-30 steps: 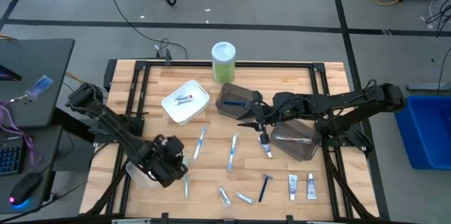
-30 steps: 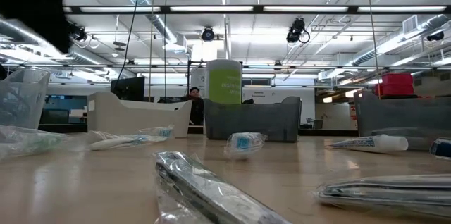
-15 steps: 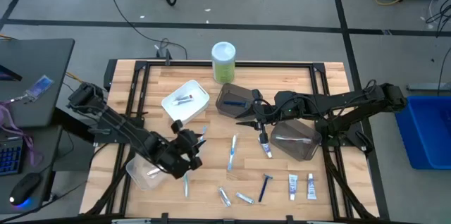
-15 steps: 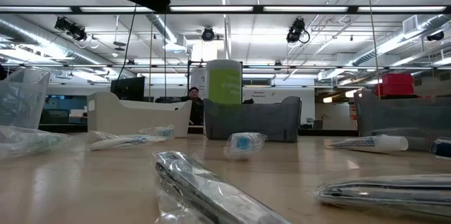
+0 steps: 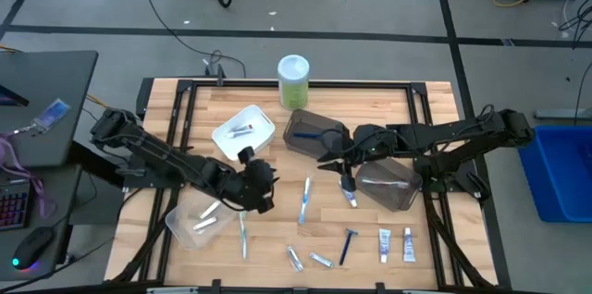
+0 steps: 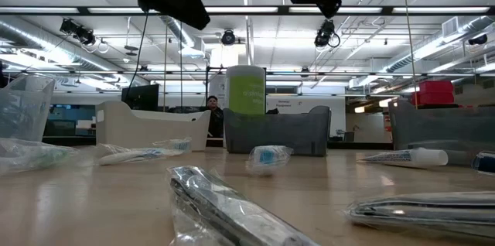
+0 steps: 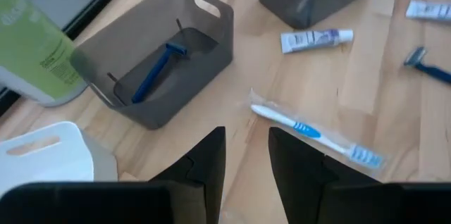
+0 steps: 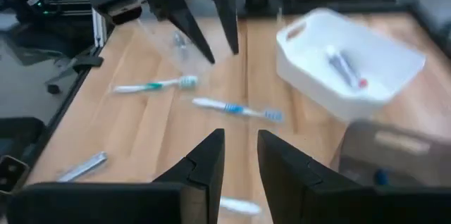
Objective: Pick & Place Travel size toiletries
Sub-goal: Put the toothpaste into the white bin
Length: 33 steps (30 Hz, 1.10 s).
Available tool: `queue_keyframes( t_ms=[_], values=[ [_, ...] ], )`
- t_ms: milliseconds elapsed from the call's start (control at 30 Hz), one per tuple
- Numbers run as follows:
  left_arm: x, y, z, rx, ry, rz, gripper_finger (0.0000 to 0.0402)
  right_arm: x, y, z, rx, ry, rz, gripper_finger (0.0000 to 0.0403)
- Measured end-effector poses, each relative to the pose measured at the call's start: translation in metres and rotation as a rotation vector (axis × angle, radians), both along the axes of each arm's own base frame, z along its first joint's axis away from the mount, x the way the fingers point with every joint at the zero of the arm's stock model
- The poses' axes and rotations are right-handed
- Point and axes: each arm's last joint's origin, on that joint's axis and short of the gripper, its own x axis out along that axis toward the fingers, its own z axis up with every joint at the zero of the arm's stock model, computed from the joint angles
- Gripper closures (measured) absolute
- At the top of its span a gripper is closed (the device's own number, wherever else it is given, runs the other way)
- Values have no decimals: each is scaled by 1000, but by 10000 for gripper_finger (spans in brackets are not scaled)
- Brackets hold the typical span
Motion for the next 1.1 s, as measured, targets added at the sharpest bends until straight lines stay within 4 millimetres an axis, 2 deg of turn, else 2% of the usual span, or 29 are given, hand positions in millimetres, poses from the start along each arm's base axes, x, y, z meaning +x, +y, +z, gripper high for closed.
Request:
queue_keyframes(
  t_ms=[167,300,433,600,733,900,1000,1100],
  values=[
    [6,10,2,42,13,-34,285,2,0,4,55,-45,-28,313],
    [14,19,6,93,-14,-56,285,0,2,1,149,9,-67,310],
    [20,28,10,132,-34,-77,285,-11,14,-16,272,243,-54,292],
    [27,39,14,167,-52,-107,285,-28,39,-52,460,487,-202,257],
    [33,49,18,190,-79,-123,285,-42,59,-69,667,648,-291,229],
    [38,62,22,212,-105,-146,285,-55,83,-73,965,926,-337,208],
    [40,69,23,216,-109,-154,285,-64,100,-73,1028,1012,-412,200],
    [41,76,23,206,-106,-148,285,-72,112,-74,1077,1036,-581,194]
  ],
)
